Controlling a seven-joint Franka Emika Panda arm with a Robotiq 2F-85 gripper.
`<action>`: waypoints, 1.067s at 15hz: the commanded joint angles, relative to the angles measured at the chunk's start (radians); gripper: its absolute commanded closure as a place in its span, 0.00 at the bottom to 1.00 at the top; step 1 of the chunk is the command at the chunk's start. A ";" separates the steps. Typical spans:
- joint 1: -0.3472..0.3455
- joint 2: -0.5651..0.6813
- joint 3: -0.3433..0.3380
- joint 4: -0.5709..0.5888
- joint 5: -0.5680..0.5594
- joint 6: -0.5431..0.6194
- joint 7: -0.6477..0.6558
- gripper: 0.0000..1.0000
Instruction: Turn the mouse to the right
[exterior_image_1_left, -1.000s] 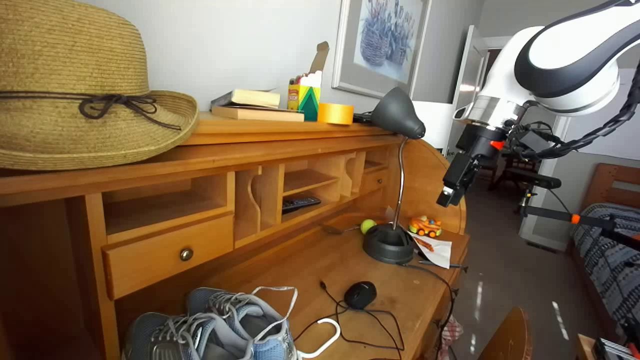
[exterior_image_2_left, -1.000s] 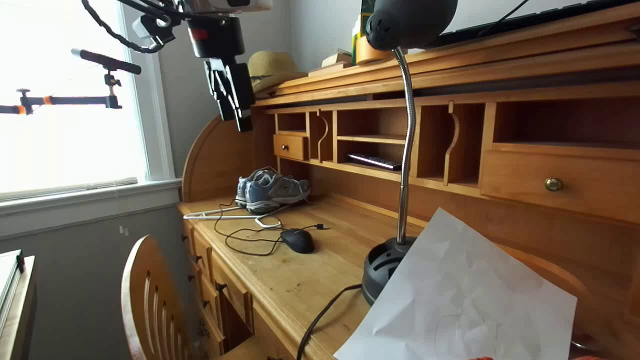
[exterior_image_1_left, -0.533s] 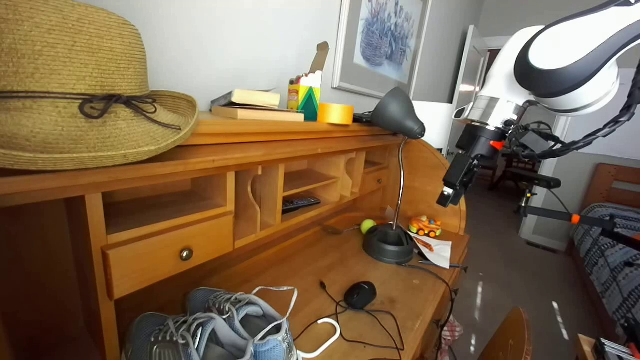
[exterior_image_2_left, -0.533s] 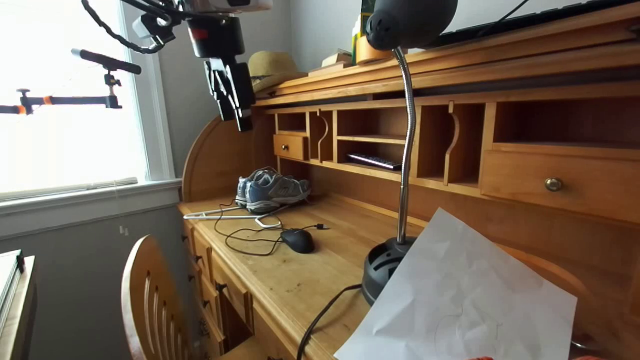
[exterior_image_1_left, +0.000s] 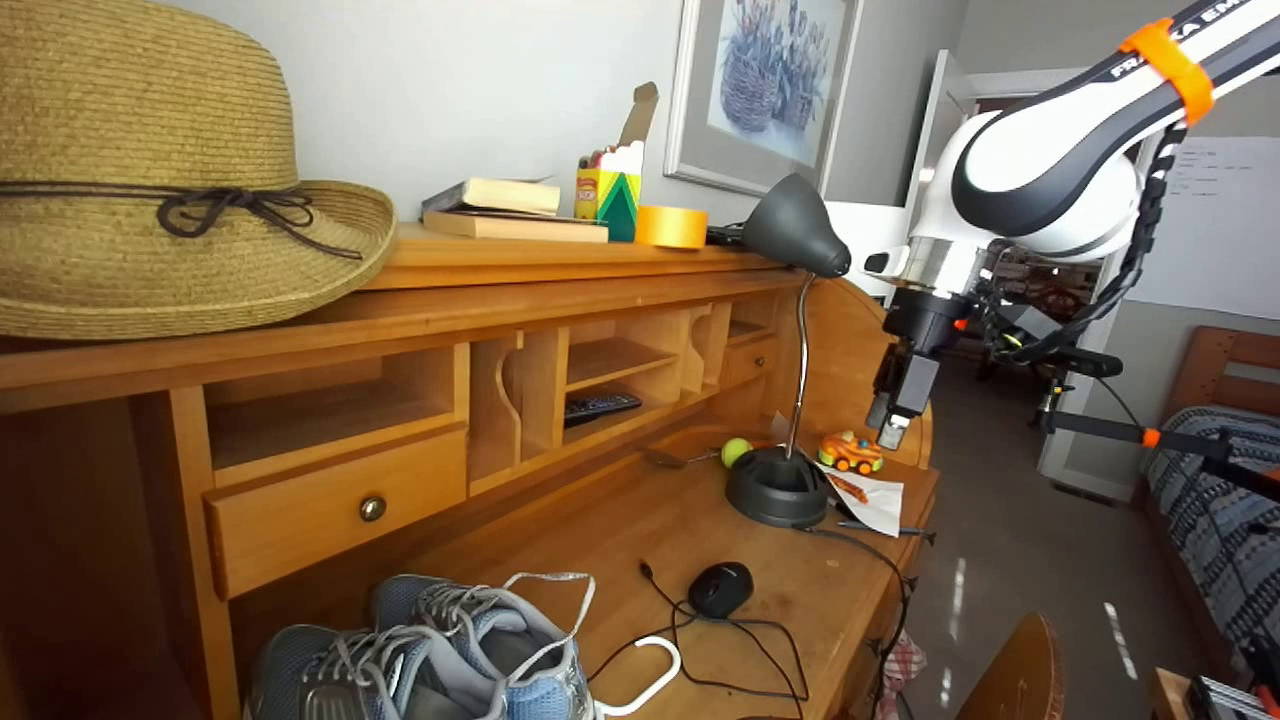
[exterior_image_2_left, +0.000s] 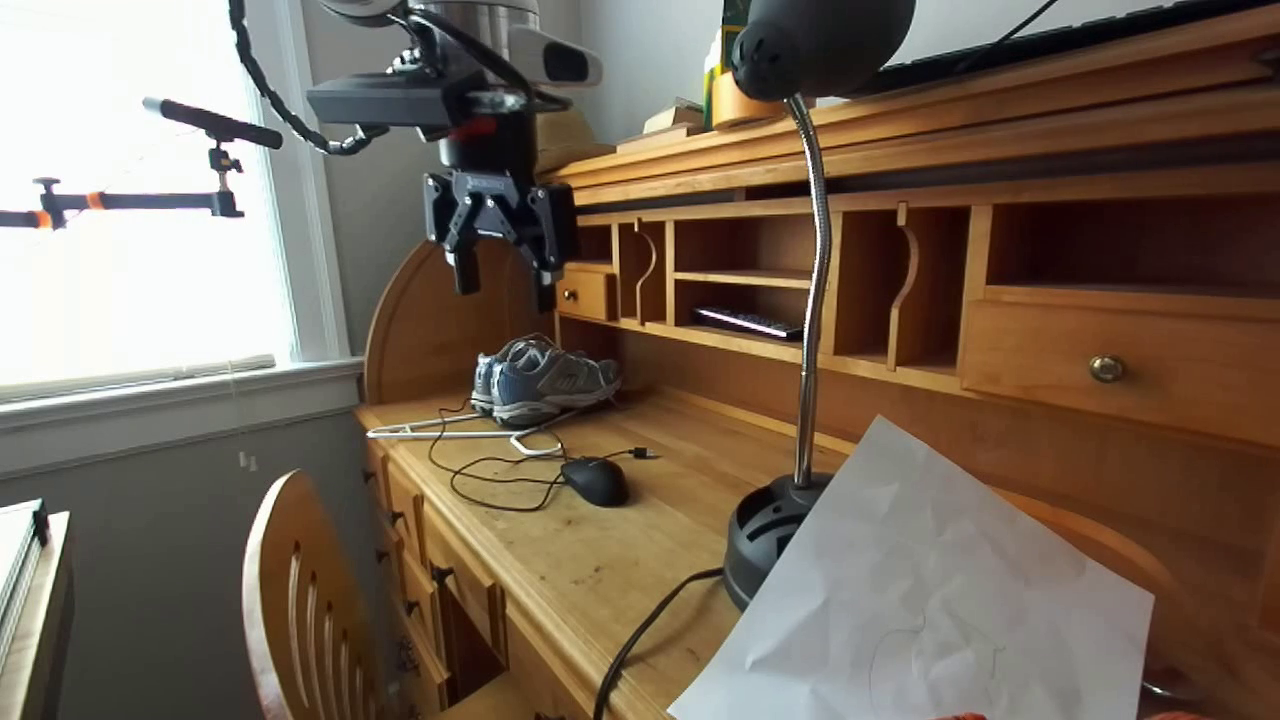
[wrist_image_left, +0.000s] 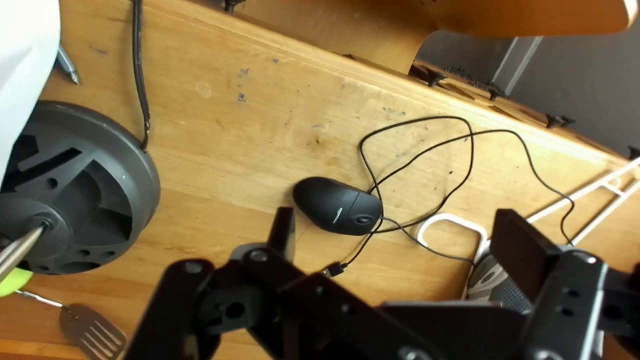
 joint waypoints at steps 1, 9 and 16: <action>-0.001 0.157 0.001 0.098 0.069 -0.029 -0.250 0.00; -0.068 0.378 0.164 0.192 0.068 -0.031 -0.606 0.00; -0.096 0.372 0.199 0.180 0.051 -0.001 -0.574 0.00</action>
